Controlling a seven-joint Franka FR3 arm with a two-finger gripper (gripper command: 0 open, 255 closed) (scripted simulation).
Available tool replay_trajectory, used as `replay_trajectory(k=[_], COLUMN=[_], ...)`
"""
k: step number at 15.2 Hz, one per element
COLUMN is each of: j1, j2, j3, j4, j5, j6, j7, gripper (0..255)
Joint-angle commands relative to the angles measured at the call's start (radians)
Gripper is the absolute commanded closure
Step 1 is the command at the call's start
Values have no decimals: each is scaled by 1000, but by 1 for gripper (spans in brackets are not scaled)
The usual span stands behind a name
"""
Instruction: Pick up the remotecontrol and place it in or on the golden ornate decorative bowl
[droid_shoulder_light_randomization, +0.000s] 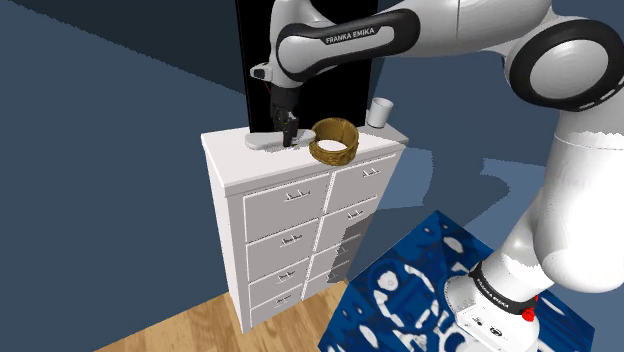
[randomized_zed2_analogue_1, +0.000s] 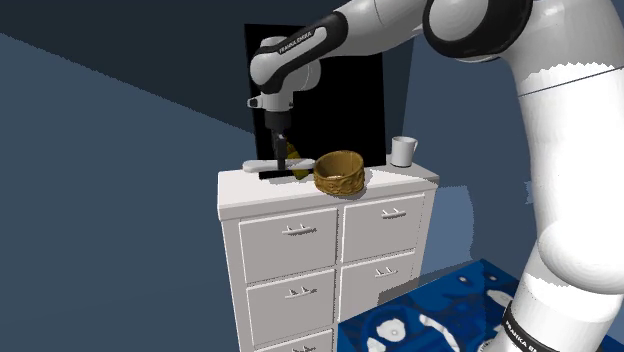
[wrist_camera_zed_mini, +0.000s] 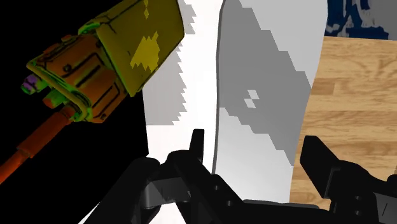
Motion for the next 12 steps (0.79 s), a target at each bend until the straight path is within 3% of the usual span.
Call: replay_trajectory(k=[1, 12], j1=[0, 1], j2=[-5, -24], j3=[0, 1], j4=[22, 141], j5=[0, 1], j6=[-26, -165], j7=[0, 1], gripper=[255, 255])
